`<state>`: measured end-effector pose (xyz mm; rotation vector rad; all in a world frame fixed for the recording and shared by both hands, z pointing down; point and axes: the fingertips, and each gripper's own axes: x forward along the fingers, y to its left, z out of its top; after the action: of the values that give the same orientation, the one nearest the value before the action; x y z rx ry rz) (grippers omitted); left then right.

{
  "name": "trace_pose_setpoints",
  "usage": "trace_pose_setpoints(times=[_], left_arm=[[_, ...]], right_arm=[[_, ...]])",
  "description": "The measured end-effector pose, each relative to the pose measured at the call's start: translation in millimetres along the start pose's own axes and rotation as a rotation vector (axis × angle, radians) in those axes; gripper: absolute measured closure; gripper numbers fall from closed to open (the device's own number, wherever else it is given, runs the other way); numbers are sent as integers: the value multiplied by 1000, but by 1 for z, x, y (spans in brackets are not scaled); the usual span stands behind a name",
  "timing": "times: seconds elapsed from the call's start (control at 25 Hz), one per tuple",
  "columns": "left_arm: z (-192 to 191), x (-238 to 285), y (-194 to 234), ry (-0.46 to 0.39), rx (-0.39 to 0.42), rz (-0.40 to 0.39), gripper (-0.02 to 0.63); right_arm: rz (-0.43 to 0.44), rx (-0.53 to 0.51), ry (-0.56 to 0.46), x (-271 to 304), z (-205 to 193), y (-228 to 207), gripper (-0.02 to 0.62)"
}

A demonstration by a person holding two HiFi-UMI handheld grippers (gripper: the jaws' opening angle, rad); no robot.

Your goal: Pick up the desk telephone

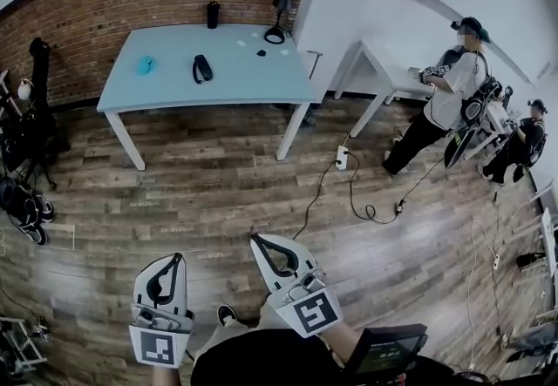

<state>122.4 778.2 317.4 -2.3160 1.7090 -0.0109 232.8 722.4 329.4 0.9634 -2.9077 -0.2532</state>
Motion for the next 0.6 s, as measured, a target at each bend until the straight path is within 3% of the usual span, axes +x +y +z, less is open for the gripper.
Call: trace_pose_setpoints(times=[0.28, 0.6], left_arm=[[-16, 0, -3, 49, 2, 13, 591], [-26, 54, 0, 92, 14, 45, 591]], right_arm=[[30, 21, -12, 10, -14, -1, 580], [60, 107, -11, 35, -37, -53, 580]])
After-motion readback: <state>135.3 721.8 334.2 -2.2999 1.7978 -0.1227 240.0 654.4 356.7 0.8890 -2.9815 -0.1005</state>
